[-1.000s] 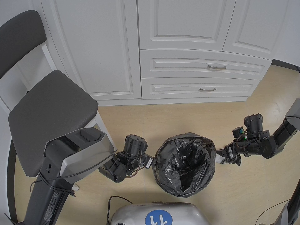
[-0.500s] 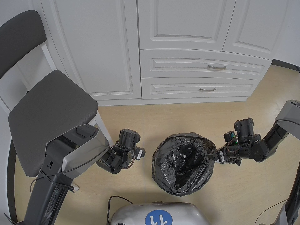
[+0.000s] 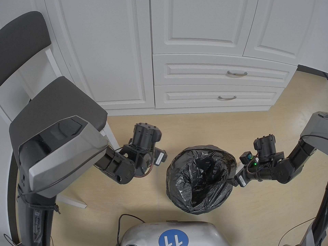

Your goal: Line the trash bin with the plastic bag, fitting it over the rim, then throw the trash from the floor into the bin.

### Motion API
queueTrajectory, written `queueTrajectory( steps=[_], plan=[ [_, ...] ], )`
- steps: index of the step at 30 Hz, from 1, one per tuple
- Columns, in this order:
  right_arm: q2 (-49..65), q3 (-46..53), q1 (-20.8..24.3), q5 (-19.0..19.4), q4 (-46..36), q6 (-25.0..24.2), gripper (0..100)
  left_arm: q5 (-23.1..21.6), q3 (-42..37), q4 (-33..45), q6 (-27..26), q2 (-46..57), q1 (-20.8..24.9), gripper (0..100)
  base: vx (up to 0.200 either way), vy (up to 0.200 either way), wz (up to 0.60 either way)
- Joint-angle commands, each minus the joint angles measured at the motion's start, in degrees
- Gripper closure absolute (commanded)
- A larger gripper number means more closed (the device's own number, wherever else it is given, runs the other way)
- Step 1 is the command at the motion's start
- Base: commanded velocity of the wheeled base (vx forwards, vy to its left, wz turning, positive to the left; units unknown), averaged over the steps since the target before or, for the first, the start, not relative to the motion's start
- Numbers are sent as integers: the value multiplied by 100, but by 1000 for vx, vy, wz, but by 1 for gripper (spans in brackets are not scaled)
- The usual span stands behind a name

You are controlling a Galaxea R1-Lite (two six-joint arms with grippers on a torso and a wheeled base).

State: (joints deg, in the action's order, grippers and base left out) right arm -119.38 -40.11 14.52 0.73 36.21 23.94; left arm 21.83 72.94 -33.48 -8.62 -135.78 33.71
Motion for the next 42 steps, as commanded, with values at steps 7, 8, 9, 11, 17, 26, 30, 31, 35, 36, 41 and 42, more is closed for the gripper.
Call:
queueTrajectory(
  steps=[7, 8, 9, 11, 17, 26, 30, 31, 35, 36, 41, 42],
  plan=[
    [275, 416, -441, 15, 0, 928, 0, 58, 441, 1071, 124, 333, 1244, 0, 0, 0, 0],
    [284, 416, -450, 15, 0, 946, 0, 58, 467, 1080, 124, 298, 1261, 0, 0, 0, 0],
    [302, 434, -476, 15, 9, 990, 0, 58, 564, 1080, 141, 157, 1296, 0, 0, 0, 0],
    [363, 434, -485, 15, 0, 998, 0, 111, 722, 1089, 141, -72, 1340, 0, 0, 0, 0],
    [372, 425, -564, 59, 9, 998, 0, 506, 1047, 1282, 132, -458, 1393, 0, 0, 0, 0],
    [337, 381, -643, 59, 9, 998, 0, 770, 1364, 1502, 159, -660, 1428, 0, 0, 0, 0],
    [310, 354, -740, 67, 9, 1077, 0, 963, 1355, 1818, 185, -643, 1384, 0, 0, 0, 0],
    [310, 354, -766, 76, 18, 1113, 0, 972, 1346, 1889, 220, -625, 1375, 0, 0, 0, 0],
    [310, 319, -863, 94, 18, 1157, 0, 1192, 1381, 2143, 387, -546, 1323, 0, 0, 0, 0],
    [310, 319, -881, 94, 18, 1148, 0, 1297, 1381, 2205, 396, -529, 1296, 0, 0, 0, 0],
    [310, 319, -907, 94, 18, 1157, 0, 1367, 1284, 2223, 545, -362, 1200, 0, 0, 0, 0],
    [310, 319, -907, 94, 18, 1157, 0, 1367, 1284, 2223, 545, -362, 1200, 0, 0, 0, 0]
  ],
)
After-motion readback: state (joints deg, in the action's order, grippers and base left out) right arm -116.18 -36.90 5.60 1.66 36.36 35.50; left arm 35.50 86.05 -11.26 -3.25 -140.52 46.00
